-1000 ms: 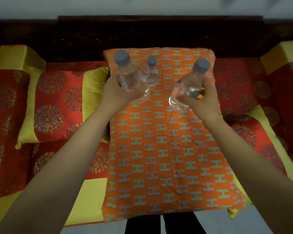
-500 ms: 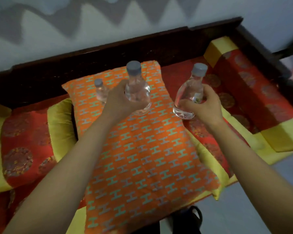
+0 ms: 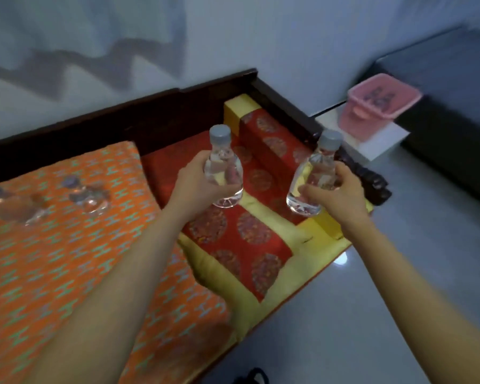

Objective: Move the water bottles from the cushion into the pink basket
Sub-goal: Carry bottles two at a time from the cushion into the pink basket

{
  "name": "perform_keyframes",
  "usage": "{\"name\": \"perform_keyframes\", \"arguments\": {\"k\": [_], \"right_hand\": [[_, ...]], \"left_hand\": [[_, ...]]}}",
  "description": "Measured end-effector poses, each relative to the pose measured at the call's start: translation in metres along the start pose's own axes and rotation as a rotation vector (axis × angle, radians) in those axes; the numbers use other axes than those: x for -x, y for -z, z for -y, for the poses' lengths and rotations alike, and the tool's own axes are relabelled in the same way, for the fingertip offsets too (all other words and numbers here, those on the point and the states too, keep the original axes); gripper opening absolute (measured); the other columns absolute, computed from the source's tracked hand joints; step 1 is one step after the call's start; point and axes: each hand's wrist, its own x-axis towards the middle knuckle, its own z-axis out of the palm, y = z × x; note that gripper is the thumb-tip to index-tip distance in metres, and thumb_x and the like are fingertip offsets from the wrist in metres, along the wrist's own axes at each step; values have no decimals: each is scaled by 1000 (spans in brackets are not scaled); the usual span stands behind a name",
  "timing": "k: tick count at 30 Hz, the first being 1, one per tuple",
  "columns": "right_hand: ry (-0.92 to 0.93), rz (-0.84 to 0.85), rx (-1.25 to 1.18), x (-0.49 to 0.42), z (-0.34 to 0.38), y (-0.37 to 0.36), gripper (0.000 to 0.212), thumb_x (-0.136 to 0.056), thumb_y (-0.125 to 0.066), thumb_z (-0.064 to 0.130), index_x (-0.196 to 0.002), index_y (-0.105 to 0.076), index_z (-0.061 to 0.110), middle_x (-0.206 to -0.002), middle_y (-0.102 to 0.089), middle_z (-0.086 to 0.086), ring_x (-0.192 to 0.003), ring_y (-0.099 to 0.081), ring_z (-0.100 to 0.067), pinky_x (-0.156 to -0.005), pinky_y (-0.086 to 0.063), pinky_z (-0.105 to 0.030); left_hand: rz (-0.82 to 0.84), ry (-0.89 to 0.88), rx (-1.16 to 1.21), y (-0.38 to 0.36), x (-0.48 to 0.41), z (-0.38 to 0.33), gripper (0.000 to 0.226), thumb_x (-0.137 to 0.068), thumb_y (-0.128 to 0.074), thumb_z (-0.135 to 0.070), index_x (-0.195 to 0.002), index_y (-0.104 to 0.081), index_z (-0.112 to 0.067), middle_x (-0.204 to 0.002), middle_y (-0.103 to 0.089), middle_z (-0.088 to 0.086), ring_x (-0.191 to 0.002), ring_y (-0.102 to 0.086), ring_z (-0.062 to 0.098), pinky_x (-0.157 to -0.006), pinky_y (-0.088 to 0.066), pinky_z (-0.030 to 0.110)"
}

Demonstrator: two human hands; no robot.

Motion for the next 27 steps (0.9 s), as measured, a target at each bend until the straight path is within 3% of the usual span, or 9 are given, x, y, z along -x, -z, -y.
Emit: {"name": "perform_keyframes", "arguments": {"k": [4, 7, 10, 15, 20, 24, 27], "right_hand": [[-33, -99, -1, -14, -21, 95, 42, -61, -85, 19, -95, -62, 27, -86, -66, 3, -78, -62, -15, -80, -55, -42], [-61, -171, -29, -19, -35, 156, 42, -62, -85, 15, -96, -62, 23, -92, -66, -1, -79, -60, -13, -77, -54, -39], [-97, -229, -35, -27, -55, 212, 44, -64, -84, 15, -100, -61, 23, -94, -64, 2, -81, -57, -6, -74, -53, -33], [-143, -279, 1, -51, -91, 277, 44, -64, -84, 25, -96, -56, 35, -106, -60, 1, -92, -58, -13, -76, -54, -36], [-184, -327, 6, -95, -135, 348, 53, -64, -83, 26, -110, -57, 25, -109, -58, -3, -93, -58, -15, -69, -50, -30], [-202, -326, 3, -138, -160, 400, 54, -66, -83, 24, -111, -55, 26, -112, -57, -1, -95, -56, -15, -68, -45, -26], [-219, -341, 27, -171, -174, 441, 57, -66, -83, 24, -114, -53, 27, -113, -57, -1, -96, -56, -15, -68, -45, -25]], "left_hand": [[61, -12, 108, -80, -10, -54, 61, -54, -86, -38, -102, -49, -37, -98, -69, -9, -91, -68, 11, -82, -56, 47], [154, -47, 102, -131, -22, -90, 63, -52, -89, -37, -103, -51, -39, -98, -70, -10, -92, -68, 13, -83, -56, 49], [252, -112, 73, -183, -39, -129, 63, -53, -90, -33, -104, -52, -38, -98, -69, -10, -93, -66, 11, -85, -55, 46], [341, -184, 97, -262, -66, -170, 65, -56, -90, -28, -109, -53, -31, -98, -69, -7, -90, -67, 7, -82, -57, 37], [397, -194, 119, -357, -101, -207, 62, -59, -89, -25, -109, -52, -29, -99, -66, -9, -93, -64, 5, -79, -56, 29], [413, -196, 150, -422, -137, -233, 63, -60, -88, -22, -112, -53, -26, -103, -66, -9, -100, -64, 12, -89, -54, 40], [417, -184, 137, -469, -161, -262, 63, -61, -87, -17, -111, -49, -25, -97, -62, -18, -102, -61, 15, -93, -51, 43]]}}
